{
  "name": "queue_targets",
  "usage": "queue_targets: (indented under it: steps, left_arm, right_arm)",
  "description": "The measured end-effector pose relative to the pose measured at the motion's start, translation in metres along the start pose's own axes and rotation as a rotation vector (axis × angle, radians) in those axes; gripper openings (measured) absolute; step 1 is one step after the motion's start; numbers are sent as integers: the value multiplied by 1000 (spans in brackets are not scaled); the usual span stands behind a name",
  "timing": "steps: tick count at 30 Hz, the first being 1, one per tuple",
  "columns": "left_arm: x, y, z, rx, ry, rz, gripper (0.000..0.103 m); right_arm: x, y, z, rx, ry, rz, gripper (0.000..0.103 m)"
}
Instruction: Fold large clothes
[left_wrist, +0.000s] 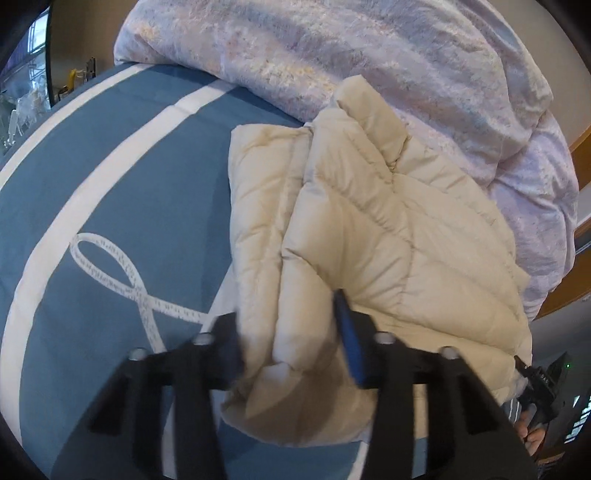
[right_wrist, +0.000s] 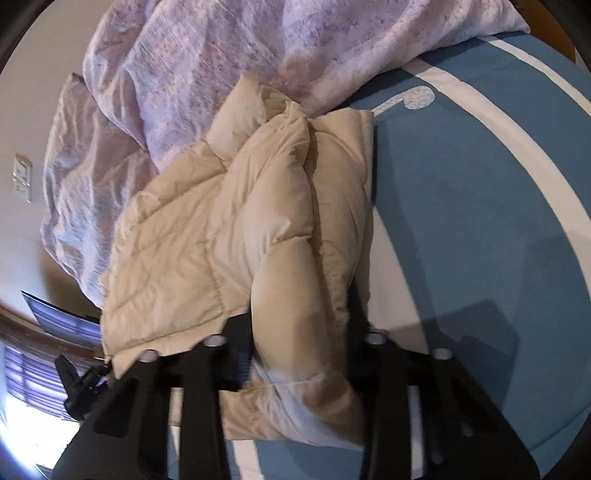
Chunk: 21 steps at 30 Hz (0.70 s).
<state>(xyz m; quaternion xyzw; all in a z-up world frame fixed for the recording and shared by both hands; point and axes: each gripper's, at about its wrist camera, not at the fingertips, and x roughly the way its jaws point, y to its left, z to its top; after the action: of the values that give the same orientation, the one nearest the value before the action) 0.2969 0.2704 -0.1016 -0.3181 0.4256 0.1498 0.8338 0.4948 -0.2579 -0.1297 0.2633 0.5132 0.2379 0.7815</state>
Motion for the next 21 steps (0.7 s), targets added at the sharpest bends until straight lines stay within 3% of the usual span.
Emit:
queue_targets:
  steps: [4,21]
  left_arm:
    - [-20,0,0,-10,-30,-35,18]
    - [-111,80,-63,-12,-38,-77,17]
  right_arm:
    - [-15,10,-8,2,-19,45,18]
    - [-51,34,-112,-49,80,139,16]
